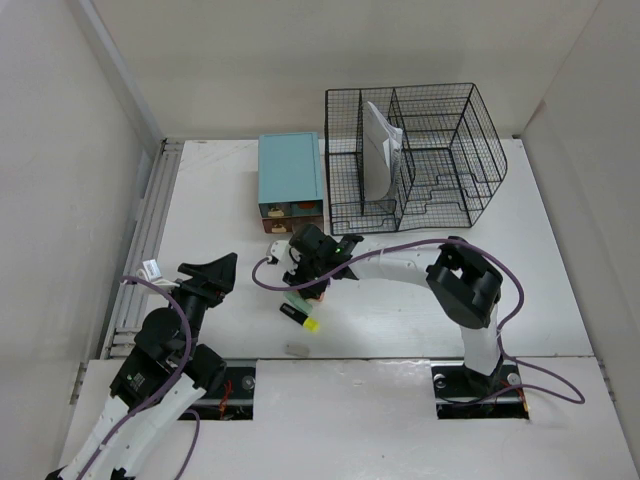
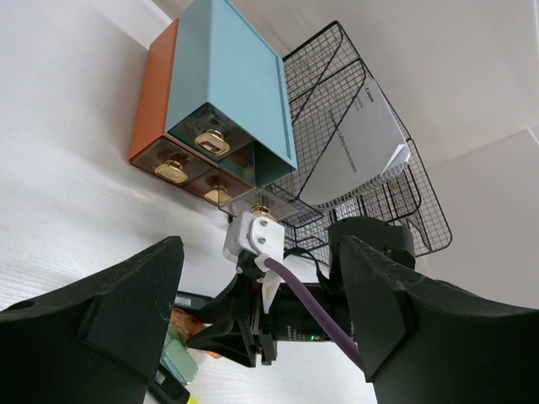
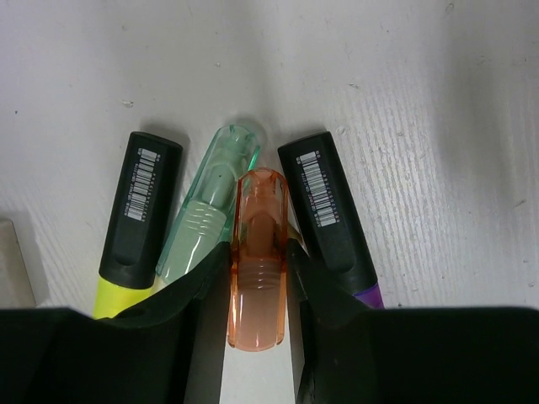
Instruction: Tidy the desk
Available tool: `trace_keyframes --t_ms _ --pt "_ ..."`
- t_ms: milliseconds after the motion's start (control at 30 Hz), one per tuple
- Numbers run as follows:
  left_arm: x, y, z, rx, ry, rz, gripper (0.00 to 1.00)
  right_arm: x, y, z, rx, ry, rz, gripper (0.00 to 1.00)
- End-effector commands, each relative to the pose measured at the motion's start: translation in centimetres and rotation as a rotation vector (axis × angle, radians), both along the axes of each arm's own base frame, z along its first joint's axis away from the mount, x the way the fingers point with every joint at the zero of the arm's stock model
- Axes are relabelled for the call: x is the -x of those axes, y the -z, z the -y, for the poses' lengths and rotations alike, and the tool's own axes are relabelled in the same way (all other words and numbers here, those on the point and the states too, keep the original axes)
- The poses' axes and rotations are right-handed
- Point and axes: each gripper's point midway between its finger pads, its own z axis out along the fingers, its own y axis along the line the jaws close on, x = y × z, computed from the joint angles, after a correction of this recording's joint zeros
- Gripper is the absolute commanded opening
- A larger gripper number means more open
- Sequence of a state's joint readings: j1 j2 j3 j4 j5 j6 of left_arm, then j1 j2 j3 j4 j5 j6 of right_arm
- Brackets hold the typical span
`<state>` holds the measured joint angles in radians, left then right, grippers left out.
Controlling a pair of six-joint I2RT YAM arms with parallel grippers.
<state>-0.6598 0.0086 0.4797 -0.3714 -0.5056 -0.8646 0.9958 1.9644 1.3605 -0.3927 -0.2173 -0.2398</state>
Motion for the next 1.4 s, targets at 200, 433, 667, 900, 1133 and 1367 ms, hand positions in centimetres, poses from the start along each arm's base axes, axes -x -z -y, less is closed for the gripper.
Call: trace_keyframes --t_ms 200,433,667,900,1133,1367 --pt "1.7 -3.3 -1.5 0.081 -0.007 0.123 0.72 -1.1 -6.9 -2.3 -0.097 -0.078 0.104 0.00" --pt "1.7 -3.3 -1.5 0.081 -0.007 0.123 0.72 -3.7 -16.0 -4.0 -0.208 -0.074 0.284 0.00" --pt "1.9 -3.2 -1.6 0.090 -0.007 0.122 0.72 -10.4 -19.7 -3.2 -0.205 0.141 0.504 0.00" --pt "1.7 -3.1 -1.5 0.084 -0.007 0.115 0.72 -15.0 -19.8 -2.1 -0.180 0.258 0.587 0.00" --pt "1.7 -3.1 -1.7 0.085 -0.016 0.115 0.72 -18.5 -19.9 -0.4 -0.190 0.320 0.615 0.00" --pt "1.7 -3.1 -1.7 0.085 -0.016 0.115 0.72 -20.3 -19.4 -0.3 -0.216 0.308 0.585 0.00"
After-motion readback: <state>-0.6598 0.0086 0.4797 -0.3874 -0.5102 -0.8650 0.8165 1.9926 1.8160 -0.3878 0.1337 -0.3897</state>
